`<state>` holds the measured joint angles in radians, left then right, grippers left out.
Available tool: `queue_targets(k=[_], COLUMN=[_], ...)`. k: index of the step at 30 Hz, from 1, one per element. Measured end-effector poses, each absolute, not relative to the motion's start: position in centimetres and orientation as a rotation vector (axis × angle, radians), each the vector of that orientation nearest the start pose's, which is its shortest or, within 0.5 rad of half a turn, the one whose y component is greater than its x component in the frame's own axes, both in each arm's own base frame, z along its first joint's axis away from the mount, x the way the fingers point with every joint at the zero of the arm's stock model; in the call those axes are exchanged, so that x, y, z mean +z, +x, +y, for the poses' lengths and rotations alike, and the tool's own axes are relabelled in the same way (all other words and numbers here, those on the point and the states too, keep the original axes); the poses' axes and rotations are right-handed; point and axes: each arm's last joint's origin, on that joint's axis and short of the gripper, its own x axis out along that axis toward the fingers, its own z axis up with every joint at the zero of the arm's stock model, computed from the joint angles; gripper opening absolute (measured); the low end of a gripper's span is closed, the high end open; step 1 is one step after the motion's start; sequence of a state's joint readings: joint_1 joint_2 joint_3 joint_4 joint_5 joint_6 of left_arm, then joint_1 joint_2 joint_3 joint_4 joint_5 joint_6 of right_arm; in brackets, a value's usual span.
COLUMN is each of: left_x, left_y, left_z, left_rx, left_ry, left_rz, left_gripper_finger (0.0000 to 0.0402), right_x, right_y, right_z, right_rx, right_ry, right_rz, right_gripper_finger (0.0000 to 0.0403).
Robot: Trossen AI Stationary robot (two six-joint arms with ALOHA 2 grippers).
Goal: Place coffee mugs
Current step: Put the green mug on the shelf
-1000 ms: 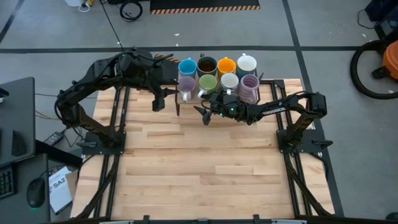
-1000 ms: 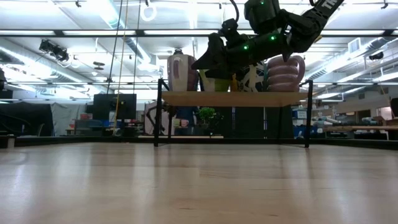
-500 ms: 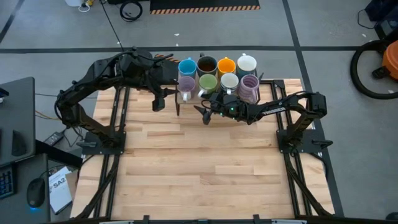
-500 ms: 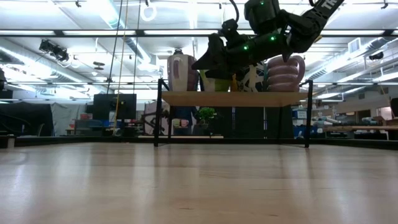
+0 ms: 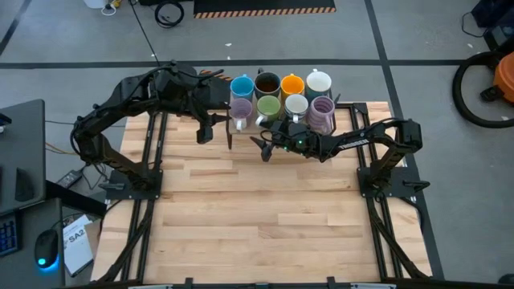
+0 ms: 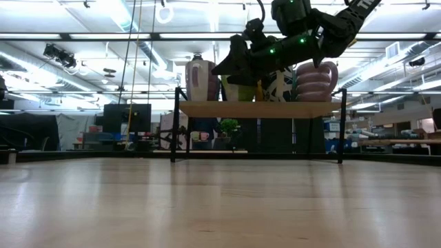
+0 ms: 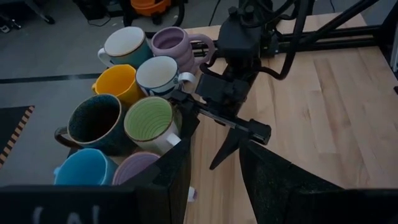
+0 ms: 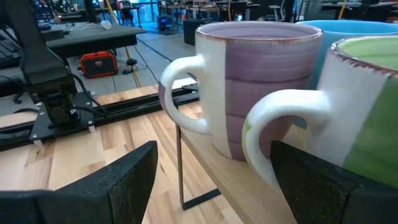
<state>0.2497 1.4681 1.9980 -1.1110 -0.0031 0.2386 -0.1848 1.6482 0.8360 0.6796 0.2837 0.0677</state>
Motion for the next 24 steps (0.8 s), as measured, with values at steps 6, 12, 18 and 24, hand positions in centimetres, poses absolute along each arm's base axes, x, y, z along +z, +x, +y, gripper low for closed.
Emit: queue_targets(k=[6,12,18,24], left_x=[48.9,48.9,48.9,48.9], left_y=[24.7,24.7,24.7,24.7], left_z=[6.3,6.3,6.3,6.3], left_rx=[0.175,0.175,0.175,0.175], left_ry=[0.159,0.159,0.159,0.158], left_rz=[0.604,0.604,0.604,0.604], left_gripper_finger=[0.0142,0.0142,0.0142,0.0142], right_x=[21.8,21.7,21.7,21.7], right_y=[33.9,33.8,33.8,34.1], right_z=[-7.5,-7.7,-7.8,-6.6], right_rx=[-0.485,-0.495,-0.497,-0.501], right_ry=[0.06,0.06,0.062,0.043], right_rz=[0.118,0.118,0.118,0.121], right_gripper_finger=[0.0316,0.0316,0.0316,0.0316])
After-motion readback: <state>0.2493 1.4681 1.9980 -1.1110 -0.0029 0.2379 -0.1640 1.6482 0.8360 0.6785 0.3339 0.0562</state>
